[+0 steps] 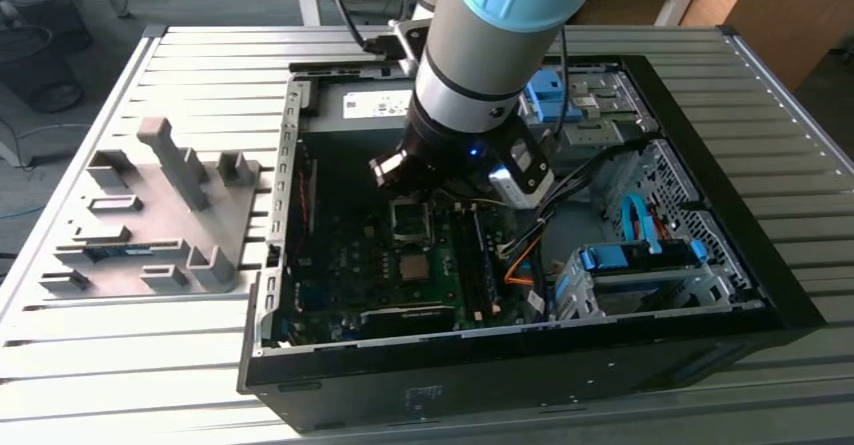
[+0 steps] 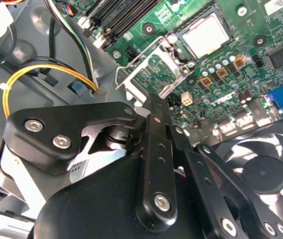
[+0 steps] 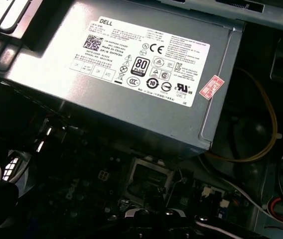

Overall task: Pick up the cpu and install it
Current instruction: 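Close the cpu cover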

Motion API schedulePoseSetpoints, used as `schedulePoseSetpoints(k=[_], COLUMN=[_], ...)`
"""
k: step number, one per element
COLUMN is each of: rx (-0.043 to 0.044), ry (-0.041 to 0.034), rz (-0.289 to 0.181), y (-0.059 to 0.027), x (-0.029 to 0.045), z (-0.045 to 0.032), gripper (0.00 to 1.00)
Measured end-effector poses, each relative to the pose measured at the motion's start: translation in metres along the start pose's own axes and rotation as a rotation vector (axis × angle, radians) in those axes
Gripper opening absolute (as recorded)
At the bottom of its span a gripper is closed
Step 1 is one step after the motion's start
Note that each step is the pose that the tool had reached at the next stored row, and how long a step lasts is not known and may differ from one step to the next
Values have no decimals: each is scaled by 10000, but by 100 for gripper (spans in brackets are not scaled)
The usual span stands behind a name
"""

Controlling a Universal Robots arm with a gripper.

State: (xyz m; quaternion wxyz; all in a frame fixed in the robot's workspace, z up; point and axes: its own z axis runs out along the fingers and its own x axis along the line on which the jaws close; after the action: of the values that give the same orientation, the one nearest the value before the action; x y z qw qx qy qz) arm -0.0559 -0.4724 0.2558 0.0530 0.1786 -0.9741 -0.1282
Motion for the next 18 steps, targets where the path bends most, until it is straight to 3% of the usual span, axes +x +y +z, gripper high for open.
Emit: schedulePoseSetpoints(k=[18], rx=[40], ry=[197], rz=[-710], y=[0], x=[0], z=[0], gripper=[10])
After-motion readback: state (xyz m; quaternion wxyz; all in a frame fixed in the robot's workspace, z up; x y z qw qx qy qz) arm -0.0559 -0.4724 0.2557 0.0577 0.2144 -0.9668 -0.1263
